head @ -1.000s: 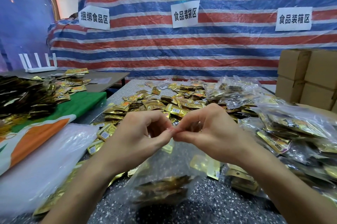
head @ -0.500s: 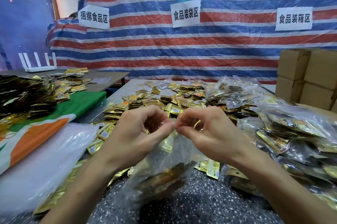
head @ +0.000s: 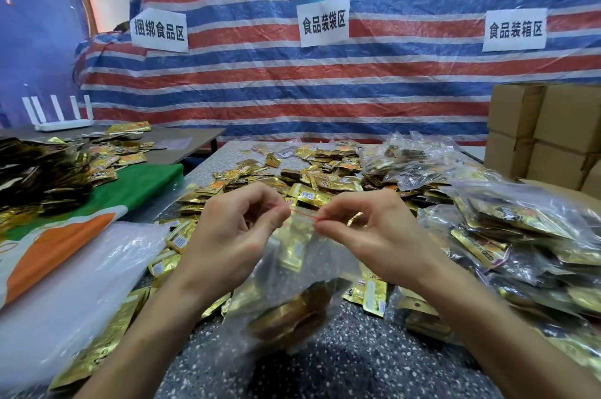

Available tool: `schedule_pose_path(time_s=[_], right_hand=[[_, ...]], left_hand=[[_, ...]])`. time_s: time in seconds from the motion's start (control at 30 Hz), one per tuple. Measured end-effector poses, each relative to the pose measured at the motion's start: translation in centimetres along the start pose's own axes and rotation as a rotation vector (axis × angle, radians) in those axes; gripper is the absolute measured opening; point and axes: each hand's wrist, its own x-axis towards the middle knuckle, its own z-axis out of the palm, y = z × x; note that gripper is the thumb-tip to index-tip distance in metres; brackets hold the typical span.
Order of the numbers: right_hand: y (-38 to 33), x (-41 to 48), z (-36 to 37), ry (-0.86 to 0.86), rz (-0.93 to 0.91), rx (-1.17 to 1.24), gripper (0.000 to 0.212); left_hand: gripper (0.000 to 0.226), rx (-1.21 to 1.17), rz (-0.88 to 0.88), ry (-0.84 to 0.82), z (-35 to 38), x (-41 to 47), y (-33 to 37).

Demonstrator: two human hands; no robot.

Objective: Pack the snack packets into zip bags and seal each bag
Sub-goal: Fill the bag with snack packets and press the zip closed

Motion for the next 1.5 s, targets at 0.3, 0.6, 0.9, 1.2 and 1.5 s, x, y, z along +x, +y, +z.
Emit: schedule_pose_path(time_s=[0.3,0.6,0.9,1.2,1.5], right_hand=[[1.5,-1.4,-1.1,0.067,0.043,0.009,0.009],[3.9,-3.9,-2.8,0.136,0.146,0.249,0.005],[5.9,-5.7,-0.5,0.123,0.327,0.507,0.025],[5.8,0.5,-9.4,0.486,0.363,0.299,0.011],[8.3,7.0,-21.1,1.162,0.316,0.027,0.019]], left_hand=[[0.008,-0.105,-0.024,0.028,-0.4,0.3,-0.5],[0.011,-0.206,-0.062,0.088,-0.7,1.0,-1.5],[0.011,-0.392,-0.099,0.018,2.5,3.0,-1.8],[0.031,-0.352,-0.219,-0.002,5.6,6.8,-1.2],[0.008,0.019,-0.257,-0.248,5.7,3.2,-4.2]])
